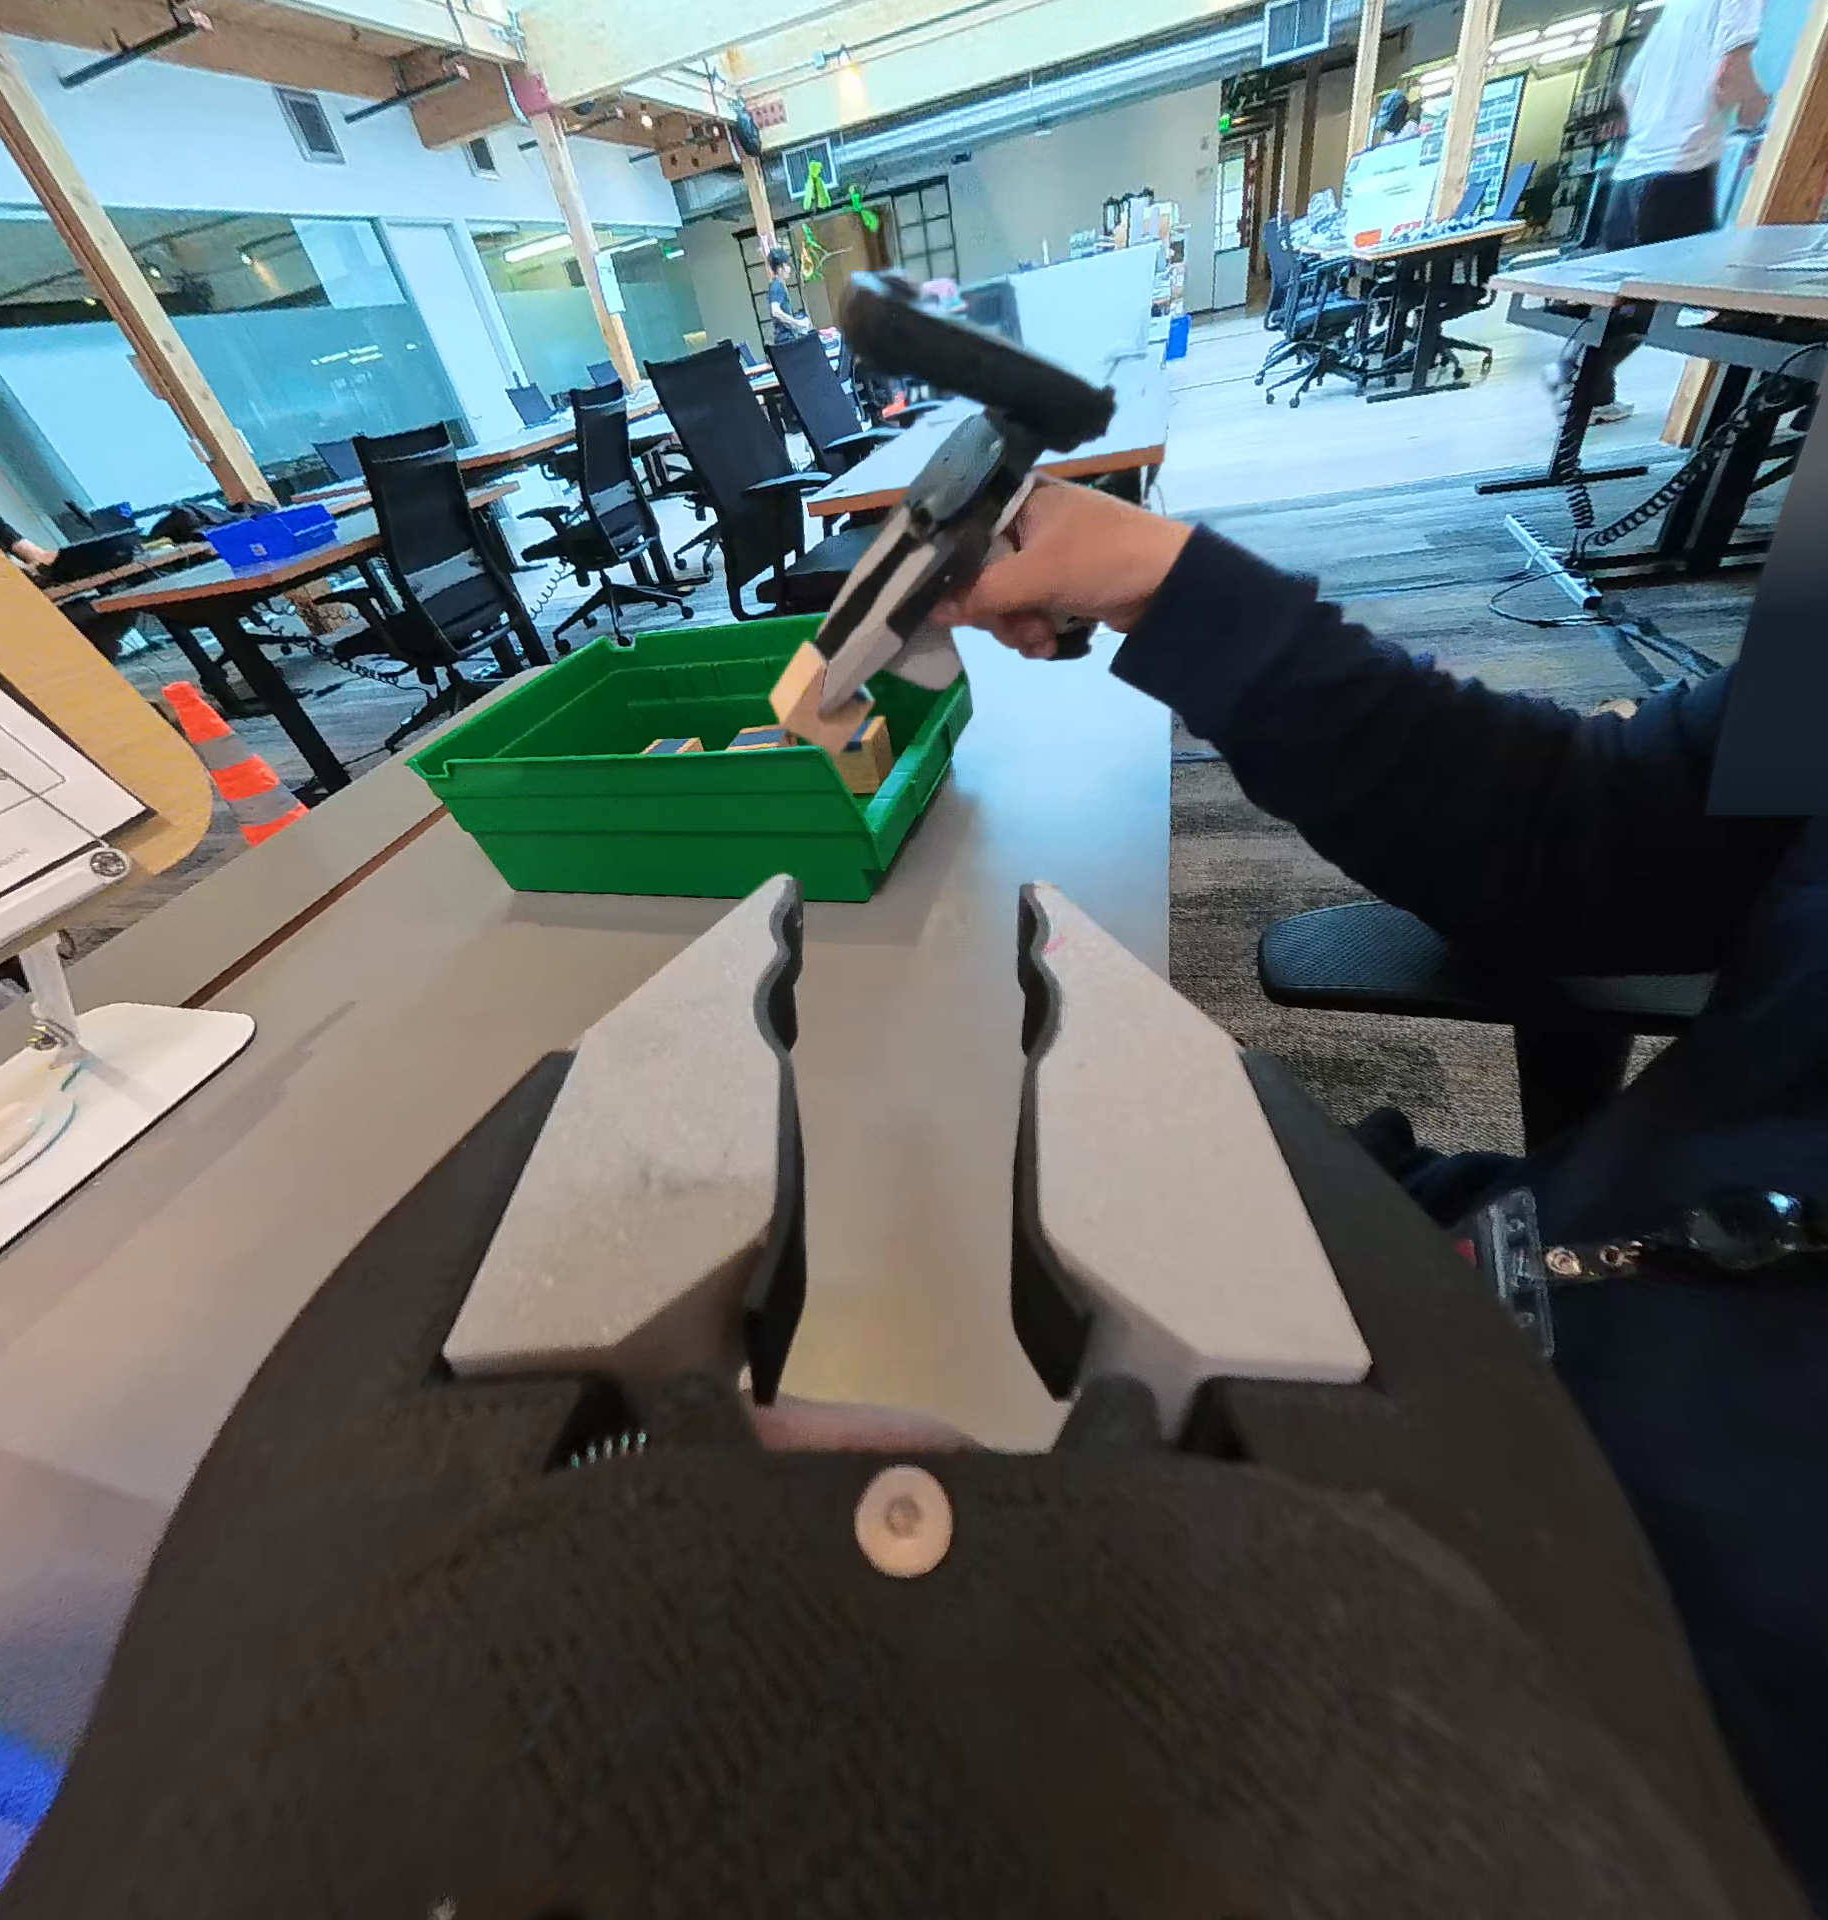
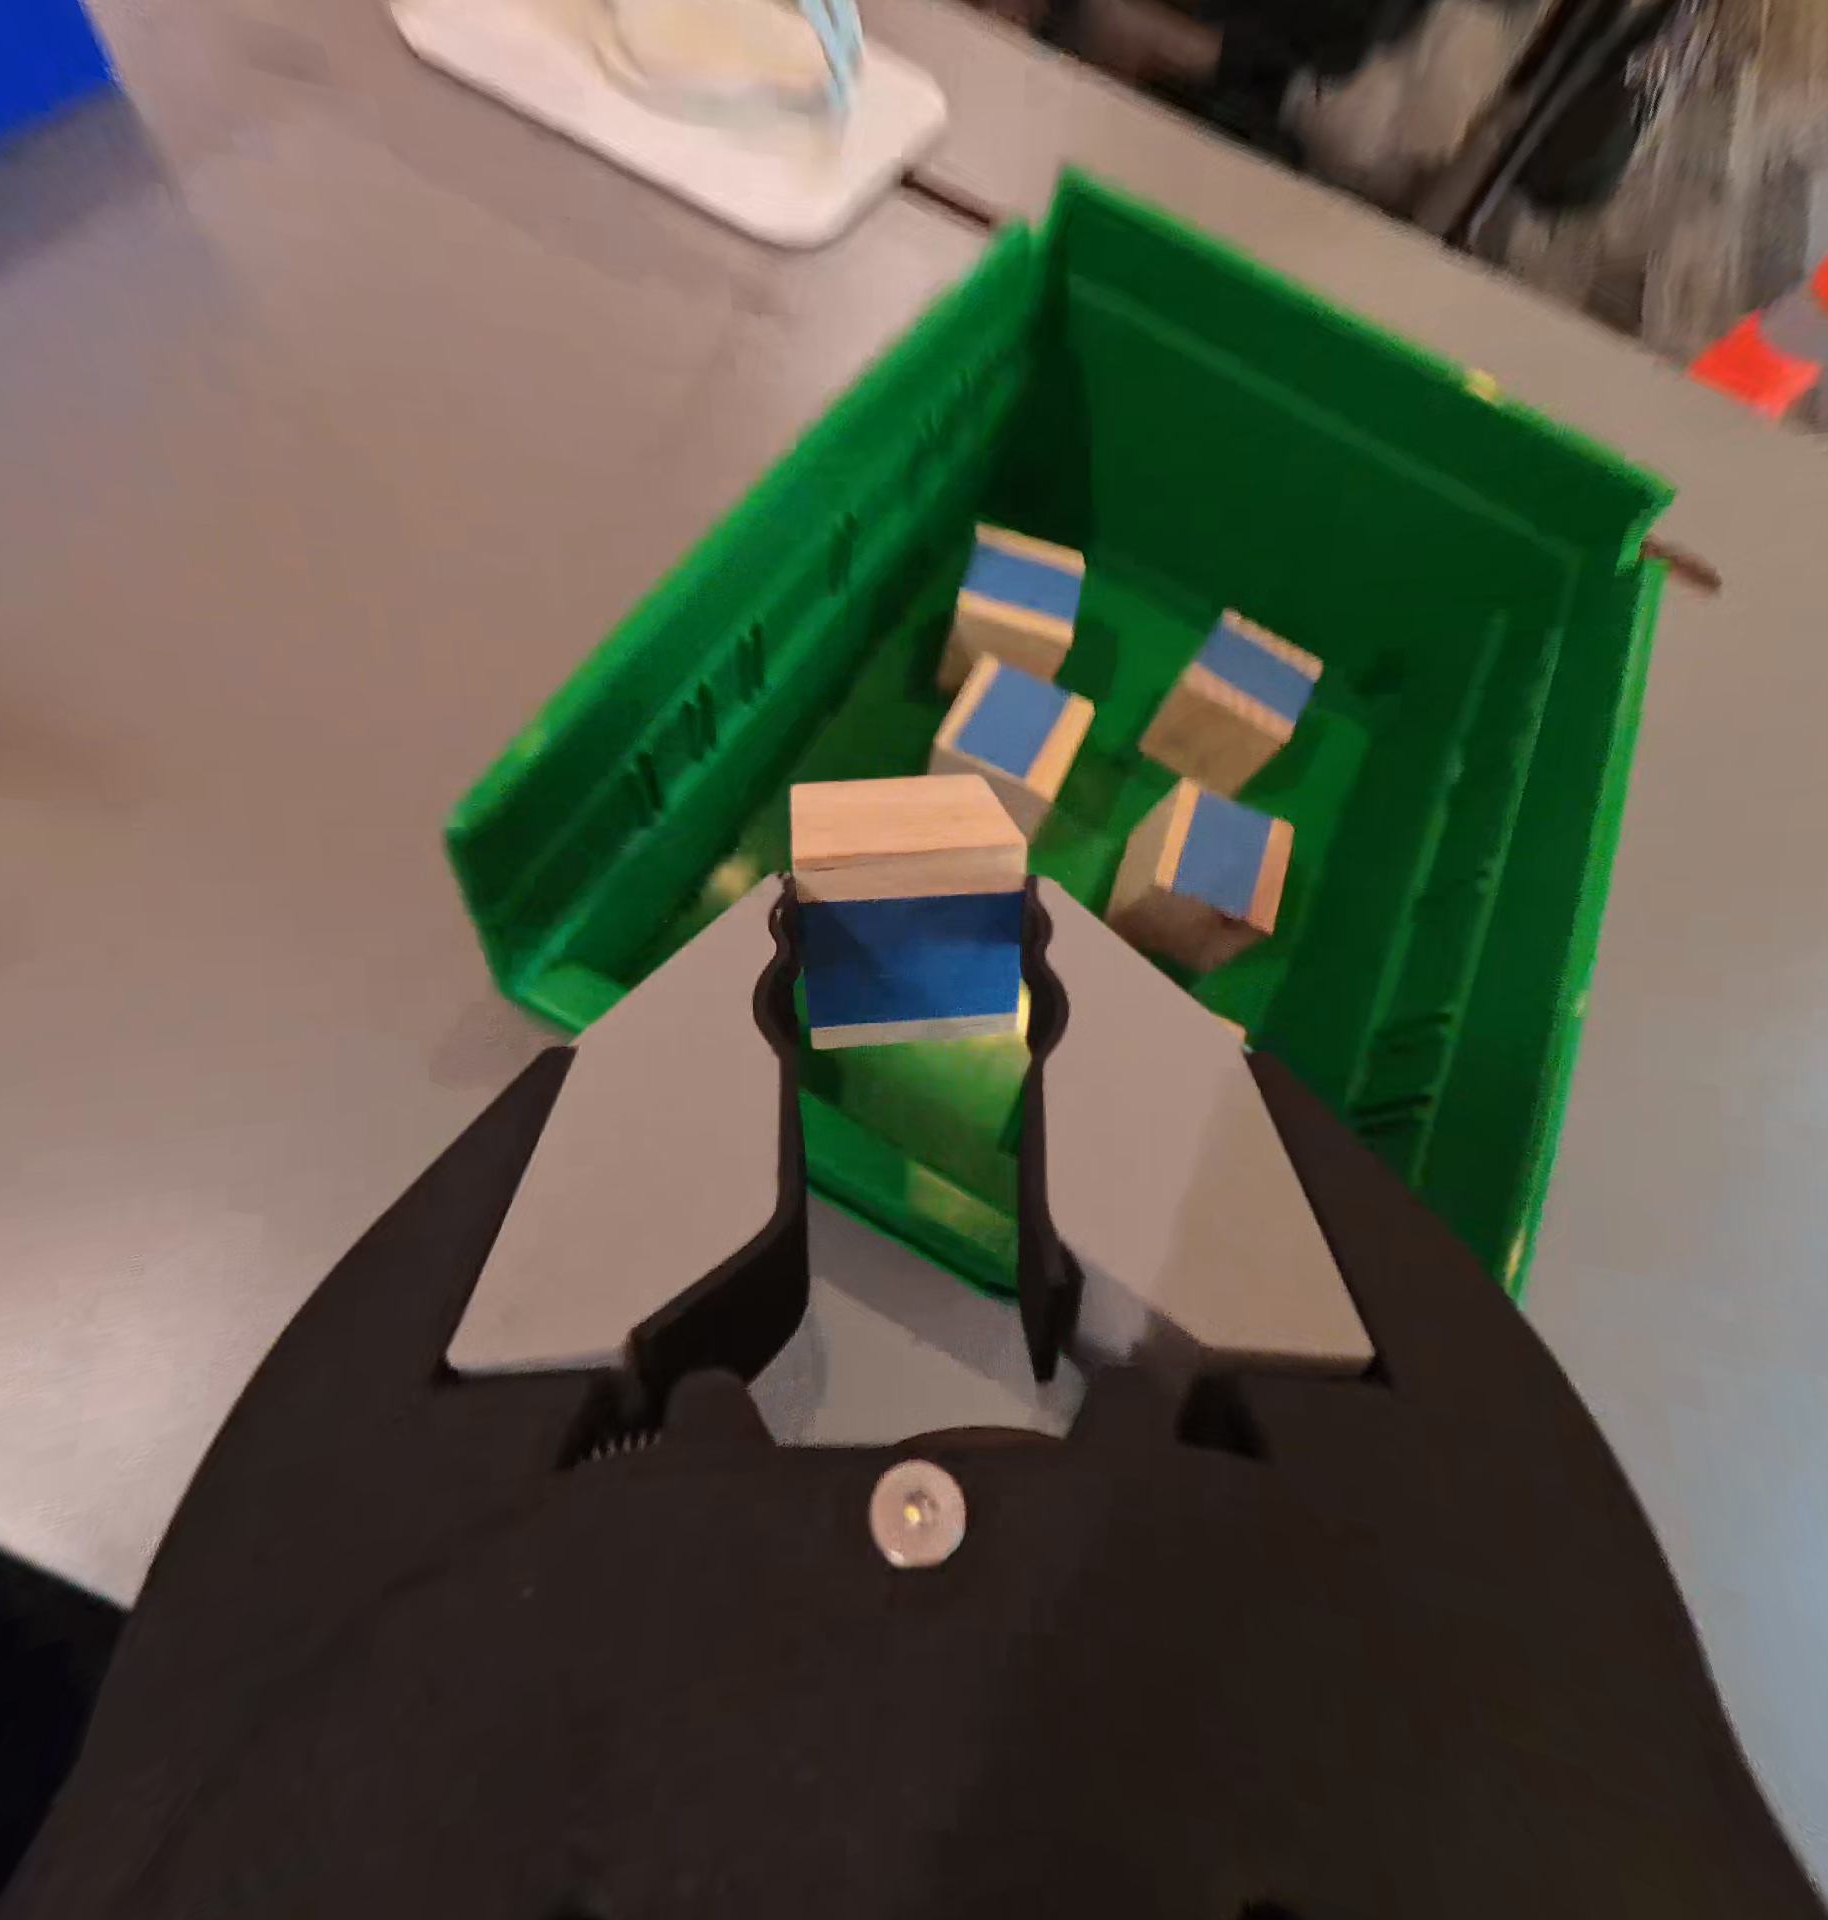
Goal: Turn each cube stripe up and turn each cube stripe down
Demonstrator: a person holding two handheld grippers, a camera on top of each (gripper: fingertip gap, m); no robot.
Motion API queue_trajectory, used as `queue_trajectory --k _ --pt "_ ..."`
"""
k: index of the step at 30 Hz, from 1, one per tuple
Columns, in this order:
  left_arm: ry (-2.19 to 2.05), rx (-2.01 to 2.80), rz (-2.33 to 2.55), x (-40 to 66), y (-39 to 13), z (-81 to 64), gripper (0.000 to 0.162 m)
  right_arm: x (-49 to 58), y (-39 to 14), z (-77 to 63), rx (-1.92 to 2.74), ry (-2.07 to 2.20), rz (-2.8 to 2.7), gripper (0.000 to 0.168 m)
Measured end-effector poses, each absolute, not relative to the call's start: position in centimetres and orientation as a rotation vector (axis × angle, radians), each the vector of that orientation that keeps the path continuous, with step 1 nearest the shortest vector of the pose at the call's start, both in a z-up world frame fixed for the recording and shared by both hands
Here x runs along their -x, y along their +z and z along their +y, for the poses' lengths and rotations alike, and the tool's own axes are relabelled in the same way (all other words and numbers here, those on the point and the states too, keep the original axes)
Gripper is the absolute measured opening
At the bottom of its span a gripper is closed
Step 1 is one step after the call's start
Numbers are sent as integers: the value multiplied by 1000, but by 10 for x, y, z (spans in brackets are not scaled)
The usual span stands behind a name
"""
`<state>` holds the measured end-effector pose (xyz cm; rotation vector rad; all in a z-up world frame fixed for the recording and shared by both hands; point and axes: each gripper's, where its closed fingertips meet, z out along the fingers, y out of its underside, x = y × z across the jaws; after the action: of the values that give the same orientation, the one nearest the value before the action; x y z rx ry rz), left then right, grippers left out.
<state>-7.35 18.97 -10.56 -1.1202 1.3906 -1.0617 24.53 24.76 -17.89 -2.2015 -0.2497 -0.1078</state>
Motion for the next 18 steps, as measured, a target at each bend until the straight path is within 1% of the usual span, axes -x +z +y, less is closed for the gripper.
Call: queue_trajectory --k 3,7,18 --pt "-1049 1129 1408 70 -112 190 40 -254 -212 257 2330 -186 -240 40" --pt "-1039 1143 1416 67 -117 192 40 -258 -233 271 2400 -244 -179 40" --pt "-1036 1148 1411 67 -118 193 40 -254 -232 279 2377 -246 -156 39"
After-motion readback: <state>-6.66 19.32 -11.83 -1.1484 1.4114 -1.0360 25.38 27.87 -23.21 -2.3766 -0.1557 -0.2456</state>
